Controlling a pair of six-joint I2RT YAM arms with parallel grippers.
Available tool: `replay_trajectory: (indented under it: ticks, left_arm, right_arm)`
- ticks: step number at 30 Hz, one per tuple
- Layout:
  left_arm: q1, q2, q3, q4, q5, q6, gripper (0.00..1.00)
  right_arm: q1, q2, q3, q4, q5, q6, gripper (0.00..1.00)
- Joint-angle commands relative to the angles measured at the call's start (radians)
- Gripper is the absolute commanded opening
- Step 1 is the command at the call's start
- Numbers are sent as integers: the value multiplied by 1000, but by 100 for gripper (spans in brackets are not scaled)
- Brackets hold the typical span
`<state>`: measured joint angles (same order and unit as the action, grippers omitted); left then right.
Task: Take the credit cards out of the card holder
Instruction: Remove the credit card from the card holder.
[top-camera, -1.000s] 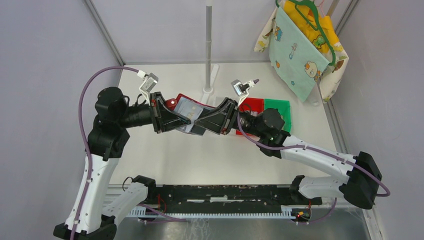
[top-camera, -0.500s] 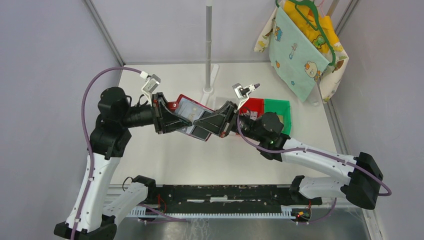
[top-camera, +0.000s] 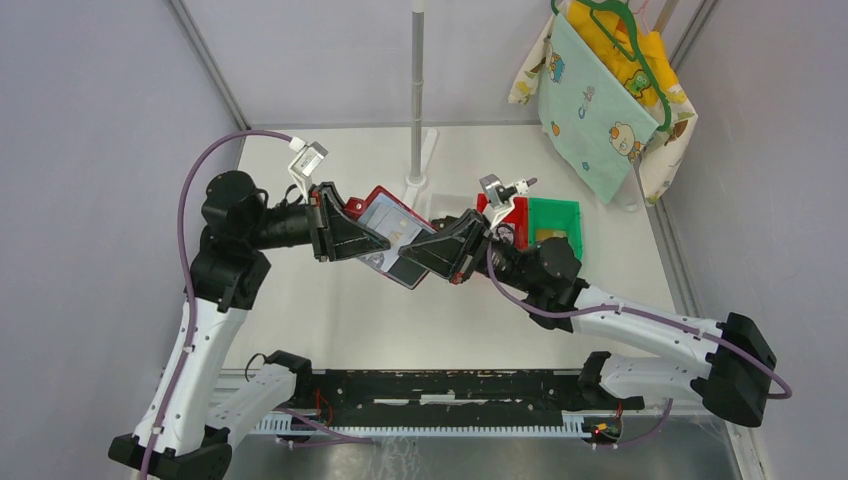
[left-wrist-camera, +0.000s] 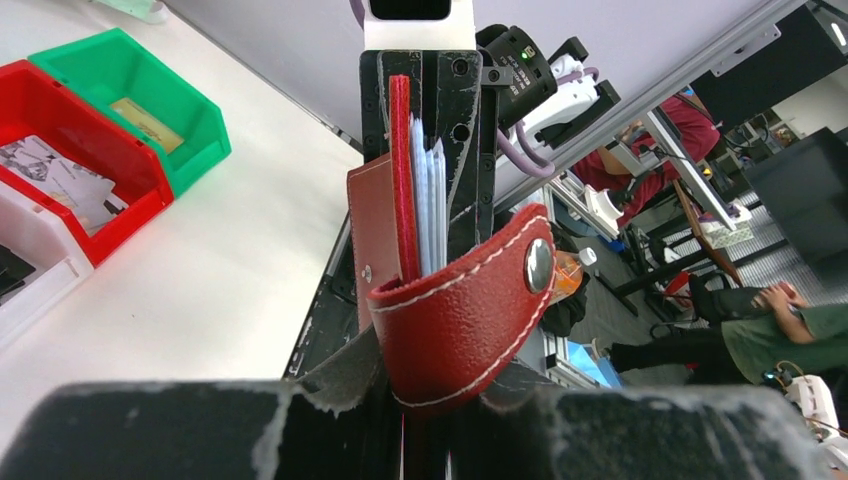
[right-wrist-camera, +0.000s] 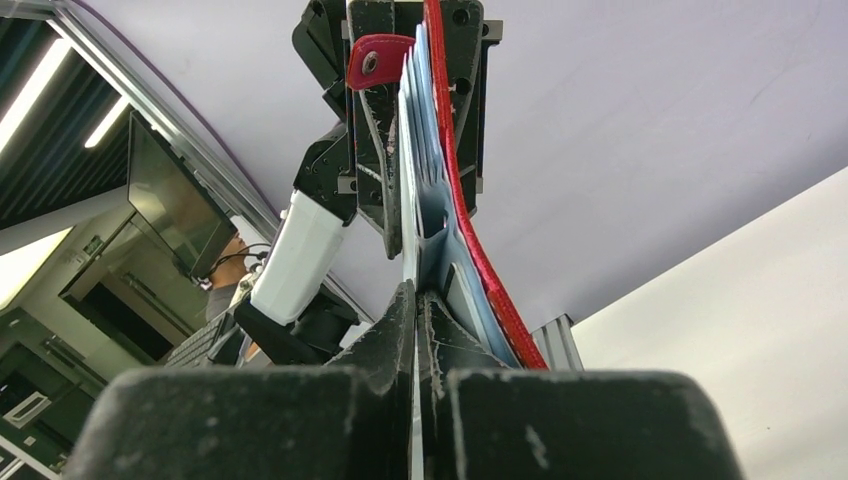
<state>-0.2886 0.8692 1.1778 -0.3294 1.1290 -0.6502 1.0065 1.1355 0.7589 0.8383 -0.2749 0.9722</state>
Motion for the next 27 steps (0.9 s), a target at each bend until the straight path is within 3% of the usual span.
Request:
replay_trajectory:
  ticks: [1, 15, 22, 27]
  left_arm:
    - [-3, -9, 64, 68, 30, -45, 22]
    - [-1, 6, 100, 30, 29, -11, 29]
    - [-1, 3, 105, 23, 20, -5, 11]
    - [-1, 1, 100, 21, 18, -5, 5]
  right_arm:
    - [-5, -24, -15, 2, 27, -27, 0]
    - [-17, -69, -41, -59, 46, -59, 0]
    - [-17, -40, -33, -12, 12, -36, 0]
    - [-20, -35, -58, 74, 20, 14, 32]
